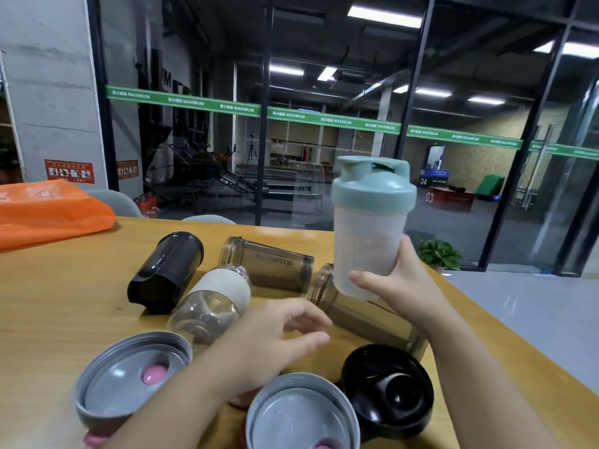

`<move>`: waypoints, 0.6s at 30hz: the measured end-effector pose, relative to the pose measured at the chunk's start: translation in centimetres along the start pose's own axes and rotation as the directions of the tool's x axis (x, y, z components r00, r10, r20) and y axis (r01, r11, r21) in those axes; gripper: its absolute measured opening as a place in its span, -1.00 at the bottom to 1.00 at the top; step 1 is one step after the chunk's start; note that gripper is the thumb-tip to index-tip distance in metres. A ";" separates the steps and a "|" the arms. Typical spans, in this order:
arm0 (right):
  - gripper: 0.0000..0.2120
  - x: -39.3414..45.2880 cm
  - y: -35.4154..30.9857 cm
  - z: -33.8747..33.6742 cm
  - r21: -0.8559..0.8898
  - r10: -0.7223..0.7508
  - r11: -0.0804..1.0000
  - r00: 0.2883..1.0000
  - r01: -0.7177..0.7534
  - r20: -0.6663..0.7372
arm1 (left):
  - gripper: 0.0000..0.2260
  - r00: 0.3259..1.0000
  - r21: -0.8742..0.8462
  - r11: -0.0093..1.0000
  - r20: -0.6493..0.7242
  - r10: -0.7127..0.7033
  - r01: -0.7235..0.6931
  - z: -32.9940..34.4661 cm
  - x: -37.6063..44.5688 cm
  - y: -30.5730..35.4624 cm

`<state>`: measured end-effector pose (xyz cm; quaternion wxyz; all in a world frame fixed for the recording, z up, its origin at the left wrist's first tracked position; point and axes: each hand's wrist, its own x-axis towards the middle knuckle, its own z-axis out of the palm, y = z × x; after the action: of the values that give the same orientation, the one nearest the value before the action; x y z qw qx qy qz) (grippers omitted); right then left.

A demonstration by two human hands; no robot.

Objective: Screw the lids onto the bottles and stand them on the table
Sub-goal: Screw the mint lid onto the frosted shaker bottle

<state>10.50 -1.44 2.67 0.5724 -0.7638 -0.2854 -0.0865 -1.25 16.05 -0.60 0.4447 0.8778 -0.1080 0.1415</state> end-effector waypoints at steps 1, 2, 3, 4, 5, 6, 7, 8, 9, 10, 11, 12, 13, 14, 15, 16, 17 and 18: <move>-0.38 0.2 0.3 -0.3 -0.008 0.004 1.000 0.999 -0.004 -0.036 | -0.89 1.000 0.026 1.000 0.025 -0.008 0.007 0.0 -0.1 0.2; -0.38 0.4 0.5 -0.5 -0.020 0.014 1.000 0.997 -0.015 -0.073 | -0.91 0.999 0.042 0.999 0.042 -0.017 0.015 -0.1 -0.1 0.3; -0.37 0.6 0.8 -0.7 -0.036 0.028 0.999 0.994 -0.032 -0.108 | -0.93 0.998 0.041 0.999 0.063 -0.025 0.023 -0.2 0.0 0.4; -0.36 0.7 1.0 -0.8 -0.050 0.036 0.998 0.990 -0.044 -0.140 | -0.95 0.996 0.029 0.999 0.084 -0.034 0.031 -0.2 0.0 0.5; -0.35 0.8 1.3 -0.9 -0.057 0.038 0.997 0.984 -0.048 -0.172 | -0.96 0.993 0.007 0.999 0.109 -0.047 0.046 -0.3 0.0 0.5; -0.33 0.9 1.5 -1.1 -0.057 0.030 0.997 0.978 -0.042 -0.208 | -0.97 0.988 -0.006 0.998 0.138 -0.062 0.063 -0.4 0.1 0.6; -0.31 1.0 1.8 -1.2 -0.055 0.021 0.998 0.969 -0.036 -0.247 | -0.97 0.983 -0.009 0.997 0.168 -0.075 0.078 -0.4 0.1 0.6; -0.30 1.0 1.9 -1.3 -0.049 0.018 0.998 0.959 -0.034 -0.284 | -0.96 0.977 -0.002 0.996 0.194 -0.085 0.087 -0.5 0.1 0.6; -0.30 1.1 2.2 -1.6 -0.041 0.019 0.999 0.948 -0.034 -0.318 | -0.95 0.972 0.002 0.995 0.215 -0.095 0.097 -0.5 0.0 0.5; -0.30 1.2 2.5 -1.9 -0.037 0.027 0.998 0.936 -0.042 -0.351 | -0.94 0.968 0.000 0.994 0.231 -0.102 0.105 -0.5 0.0 0.4; -0.30 1.2 2.7 -2.2 -0.035 0.043 0.998 0.926 -0.061 -0.376 | -0.93 0.963 -0.003 0.993 0.245 -0.110 0.114 -0.5 0.0 0.4; -0.29 1.3 3.0 -2.5 -0.037 0.063 0.996 0.915 -0.085 -0.398 | -0.94 0.960 -0.003 0.993 0.255 -0.115 0.119 -0.5 0.0 0.3; -0.28 1.3 3.2 -2.8 -0.040 0.082 0.993 0.907 -0.108 -0.412 | -0.94 0.957 0.001 0.992 0.263 -0.122 0.126 -0.4 0.0 0.2; -0.26 1.3 3.5 -3.1 -0.039 0.101 0.991 0.901 -0.129 -0.422 | -0.94 0.954 0.007 0.991 0.270 -0.129 0.132 -0.4 0.0 0.2; -0.25 1.4 3.9 -3.3 -0.036 0.118 0.988 0.897 -0.147 -0.427 | -0.94 0.952 0.011 0.991 0.275 -0.135 0.137 -0.4 0.0 0.1; -0.25 1.4 4.2 -3.4 -0.035 0.133 0.986 0.895 -0.163 -0.426 | -0.95 0.950 0.015 0.990 0.280 -0.137 0.138 -0.5 0.0 0.1; -0.26 1.5 4.6 -3.5 -0.033 0.155 0.982 0.894 -0.185 -0.420 | -0.96 0.949 0.019 0.990 0.283 -0.139 0.139 -0.5 0.1 0.2; -0.26 1.6 5.0 -3.6 -0.025 0.183 0.977 0.893 -0.212 -0.411 | -0.97 0.949 0.020 0.990 0.284 -0.138 0.138 -0.5 0.1 0.2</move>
<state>15.19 -5.17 0.46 0.5984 -0.7733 -0.0781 -0.1944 -1.32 16.31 -0.19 0.4333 0.8944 -0.1091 -0.0176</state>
